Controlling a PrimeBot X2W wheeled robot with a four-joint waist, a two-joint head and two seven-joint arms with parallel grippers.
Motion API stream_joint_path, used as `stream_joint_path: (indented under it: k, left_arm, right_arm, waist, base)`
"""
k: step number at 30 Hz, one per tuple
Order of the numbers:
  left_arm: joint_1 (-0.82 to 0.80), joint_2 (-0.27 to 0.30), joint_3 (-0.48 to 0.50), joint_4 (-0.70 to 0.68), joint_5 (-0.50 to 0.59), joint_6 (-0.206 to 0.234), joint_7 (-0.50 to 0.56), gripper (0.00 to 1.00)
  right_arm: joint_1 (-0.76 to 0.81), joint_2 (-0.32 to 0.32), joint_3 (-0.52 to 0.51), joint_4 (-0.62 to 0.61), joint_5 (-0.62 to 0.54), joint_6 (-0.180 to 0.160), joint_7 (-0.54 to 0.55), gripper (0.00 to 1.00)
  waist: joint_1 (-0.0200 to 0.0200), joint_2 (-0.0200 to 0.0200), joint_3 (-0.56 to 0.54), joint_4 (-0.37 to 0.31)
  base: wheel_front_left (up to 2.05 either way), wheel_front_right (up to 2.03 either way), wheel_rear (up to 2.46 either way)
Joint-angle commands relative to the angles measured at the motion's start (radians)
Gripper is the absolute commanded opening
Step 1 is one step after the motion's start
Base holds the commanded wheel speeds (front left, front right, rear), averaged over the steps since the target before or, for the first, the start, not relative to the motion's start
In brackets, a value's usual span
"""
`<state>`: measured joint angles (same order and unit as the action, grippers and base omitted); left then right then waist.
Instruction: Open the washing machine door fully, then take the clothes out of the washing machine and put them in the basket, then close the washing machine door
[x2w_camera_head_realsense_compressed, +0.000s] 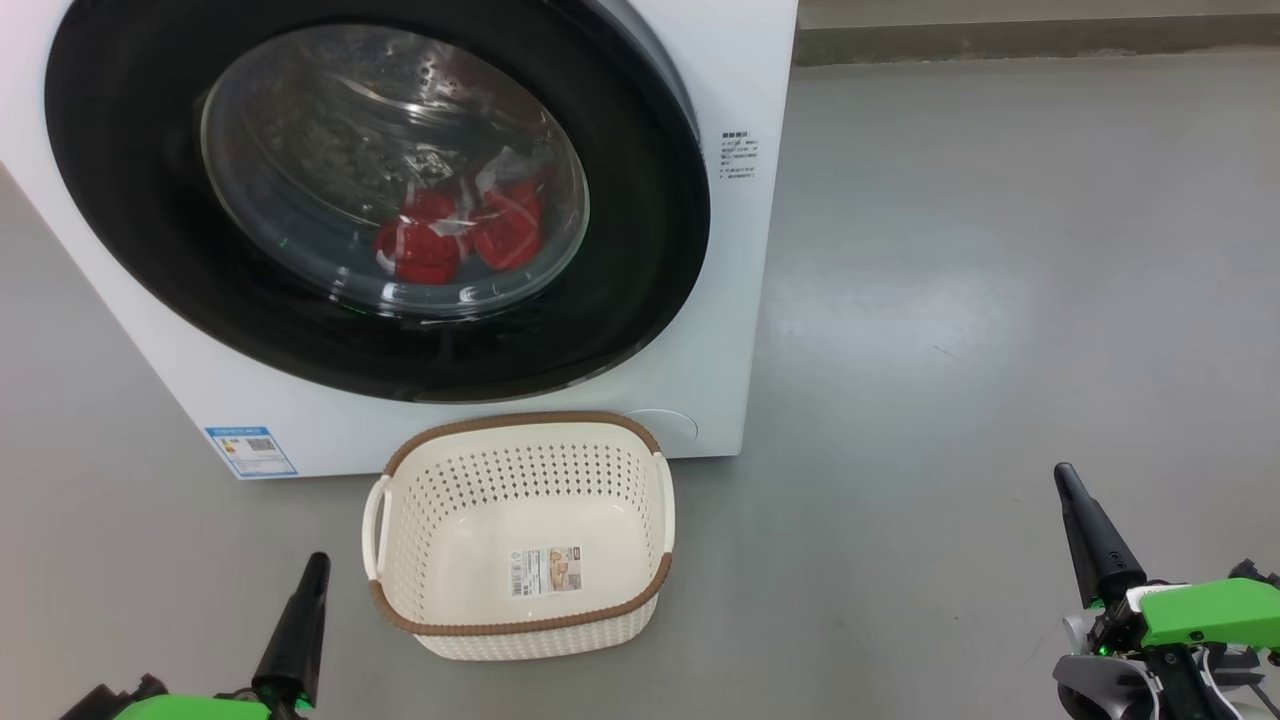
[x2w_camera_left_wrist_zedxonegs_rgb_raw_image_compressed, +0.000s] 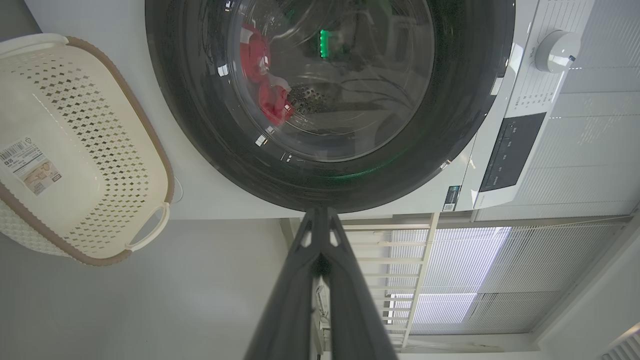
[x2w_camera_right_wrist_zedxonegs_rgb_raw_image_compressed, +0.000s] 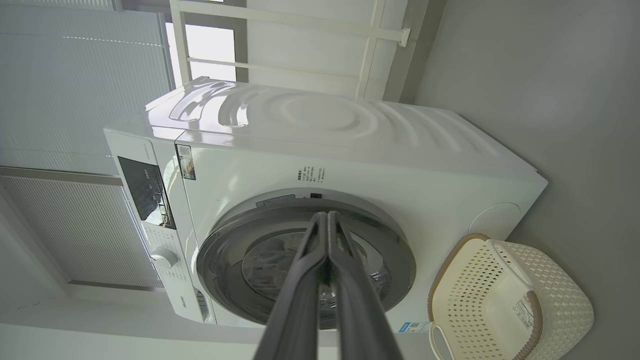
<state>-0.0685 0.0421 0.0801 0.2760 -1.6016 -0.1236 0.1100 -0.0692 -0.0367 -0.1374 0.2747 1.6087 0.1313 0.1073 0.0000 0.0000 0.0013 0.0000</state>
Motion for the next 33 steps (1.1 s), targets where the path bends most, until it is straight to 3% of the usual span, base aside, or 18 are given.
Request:
stream_joint_path:
  k: [1, 33]
  left_arm:
    - [-0.044, 0.008, 0.034, -0.027, -0.007, -0.007, 0.003, 0.0]
    - [-0.044, 0.008, 0.034, -0.027, -0.007, -0.007, 0.003, 0.0]
  right_arm:
    - [-0.043, -0.013, 0.023, -0.026, -0.001, -0.001, 0.006, 0.0]
    - [-0.043, -0.013, 0.023, -0.026, -0.001, -0.001, 0.006, 0.0]
  waist:
    - [0.0, 0.0, 0.0, 0.0]
    - [0.0, 0.0, 0.0, 0.0]
  base:
    - [0.0, 0.0, 0.0]
    - [0.0, 0.0, 0.0]
